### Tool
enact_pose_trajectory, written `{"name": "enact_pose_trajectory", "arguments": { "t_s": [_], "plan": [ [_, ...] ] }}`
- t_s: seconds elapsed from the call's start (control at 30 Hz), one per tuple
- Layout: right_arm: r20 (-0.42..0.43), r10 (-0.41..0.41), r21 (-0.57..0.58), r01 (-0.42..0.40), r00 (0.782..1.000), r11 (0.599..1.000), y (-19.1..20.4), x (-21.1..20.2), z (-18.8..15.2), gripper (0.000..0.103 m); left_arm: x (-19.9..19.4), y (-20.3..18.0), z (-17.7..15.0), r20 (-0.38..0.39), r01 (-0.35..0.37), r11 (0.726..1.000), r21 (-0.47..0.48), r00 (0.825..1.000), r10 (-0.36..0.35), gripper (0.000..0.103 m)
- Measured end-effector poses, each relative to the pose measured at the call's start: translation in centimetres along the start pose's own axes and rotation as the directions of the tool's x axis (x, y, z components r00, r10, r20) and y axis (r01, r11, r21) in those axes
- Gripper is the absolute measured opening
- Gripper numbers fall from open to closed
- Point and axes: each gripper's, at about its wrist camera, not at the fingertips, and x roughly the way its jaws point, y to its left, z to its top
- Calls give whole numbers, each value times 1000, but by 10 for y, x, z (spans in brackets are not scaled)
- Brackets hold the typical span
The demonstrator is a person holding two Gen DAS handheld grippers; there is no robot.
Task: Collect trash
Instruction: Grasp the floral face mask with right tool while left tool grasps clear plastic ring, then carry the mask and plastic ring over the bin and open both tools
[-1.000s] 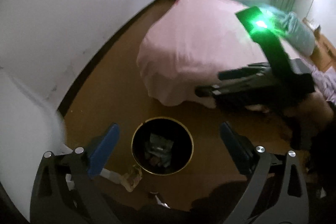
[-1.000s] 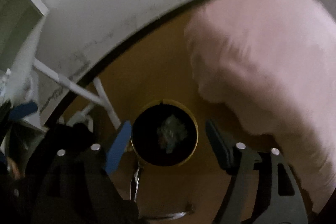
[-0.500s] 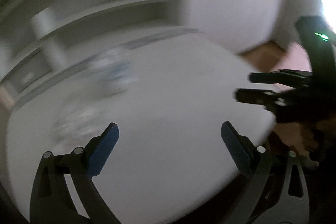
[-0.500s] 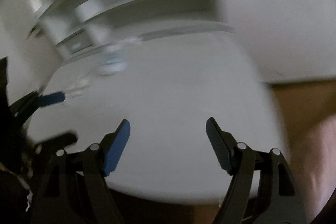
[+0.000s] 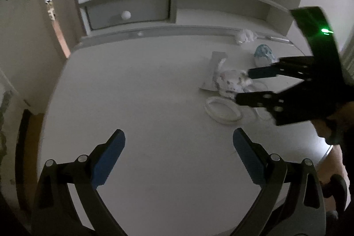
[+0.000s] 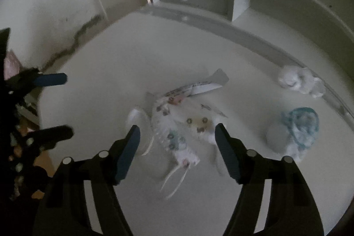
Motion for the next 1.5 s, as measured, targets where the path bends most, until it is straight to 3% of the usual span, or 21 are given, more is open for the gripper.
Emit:
{"name": "enact_pose_trajectory", "arguments": {
  "t_s": [0.1,0.23,0.43,0.6,0.7,0.77,0.83,0.9,0.93,1.1,1.2,1.3,1.4,1.5],
  "plan": [
    [-5,24,27,-24,1000,999,-9,2,0,57,4,-7,1,-7,23,1000,14,1000,-23,95],
    [4,40,15,-40,999,999,-7,-8,-4,20,18,-25,12,-24,38,998,43,999,-37,95],
    [91,39,71,-45,995,996,-22,-51,-27,16,30,-49,14,-46,43,996,83,998,-39,95],
    [113,30,107,-43,993,993,-34,-75,-46,16,40,-68,13,-66,50,987,152,997,-40,95],
    [126,11,134,-28,992,991,-42,-90,-65,16,45,-69,10,-78,13,984,178,997,1,94],
    [132,-7,152,-13,991,988,-37,-94,-73,16,47,-68,8,-83,-6,983,183,996,22,87],
    [141,-34,172,9,989,985,-35,-98,-85,16,48,-66,7,-88,7,986,168,996,8,60],
    [158,-72,215,37,985,976,-46,-115,-104,16,45,-71,8,-79,0,984,177,997,15,42],
    [164,-89,233,49,982,971,-49,-121,-109,16,42,-76,8,-77,-7,982,188,997,22,42],
    [205,-256,387,162,944,908,-81,-188,-179,16,29,-135,25,-31,104,965,242,995,-100,42],
    [186,-391,515,249,902,820,-109,-232,-245,16,19,-205,32,-6,220,922,320,973,-230,42],
    [121,-495,647,309,861,697,-134,-268,-320,16,11,-284,29,-21,334,851,405,934,-357,42],
    [23,-567,759,355,824,547,-156,-291,-403,16,2,-365,14,-77,448,743,497,876,-477,42],
    [-62,-578,828,365,813,425,-168,-298,-474,16,-3,-441,-18,-147,518,625,585,825,-546,42]
  ]
}}
